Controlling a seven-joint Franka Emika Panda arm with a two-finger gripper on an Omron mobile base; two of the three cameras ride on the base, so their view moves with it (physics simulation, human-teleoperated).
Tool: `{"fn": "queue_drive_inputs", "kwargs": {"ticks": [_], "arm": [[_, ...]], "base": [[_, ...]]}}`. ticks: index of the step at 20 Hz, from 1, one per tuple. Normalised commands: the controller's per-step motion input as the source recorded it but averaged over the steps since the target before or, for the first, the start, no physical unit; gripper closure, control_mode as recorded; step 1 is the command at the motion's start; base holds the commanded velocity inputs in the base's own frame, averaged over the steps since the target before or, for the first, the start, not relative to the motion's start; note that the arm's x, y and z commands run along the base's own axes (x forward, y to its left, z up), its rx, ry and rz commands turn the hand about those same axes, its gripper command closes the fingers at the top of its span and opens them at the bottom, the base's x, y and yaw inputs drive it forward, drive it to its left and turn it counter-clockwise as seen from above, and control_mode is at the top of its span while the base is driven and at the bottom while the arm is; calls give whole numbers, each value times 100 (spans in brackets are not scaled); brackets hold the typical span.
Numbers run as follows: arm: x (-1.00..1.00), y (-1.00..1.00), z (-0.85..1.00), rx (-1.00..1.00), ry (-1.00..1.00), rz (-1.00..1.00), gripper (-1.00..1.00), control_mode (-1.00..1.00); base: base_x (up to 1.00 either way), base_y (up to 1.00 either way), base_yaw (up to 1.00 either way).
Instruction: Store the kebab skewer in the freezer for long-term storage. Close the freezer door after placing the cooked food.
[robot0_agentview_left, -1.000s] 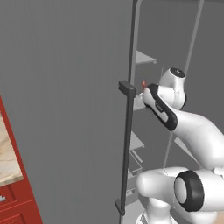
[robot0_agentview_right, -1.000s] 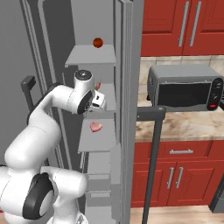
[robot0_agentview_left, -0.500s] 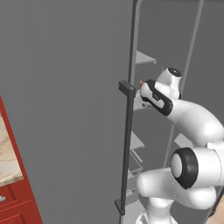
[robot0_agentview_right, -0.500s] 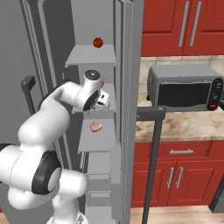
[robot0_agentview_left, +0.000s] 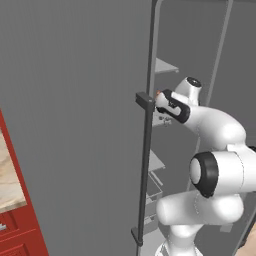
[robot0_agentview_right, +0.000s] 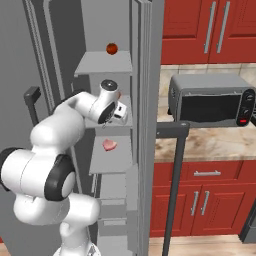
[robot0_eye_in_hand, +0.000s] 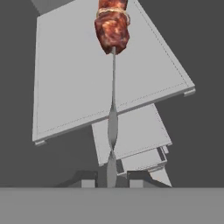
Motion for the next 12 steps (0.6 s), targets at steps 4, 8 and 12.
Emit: {"fn": "queue_drive_inputs", "kwargs": {"ticks": [4,8,12], "arm": [[25,0,-14,0,-2,0,100,-100],[20,1,-8,0,-4,0,100,-100],[14,1,-6,0,-12,2,100,-100]], "base": [[0,0,0],[0,0,0],[0,0,0]]}}
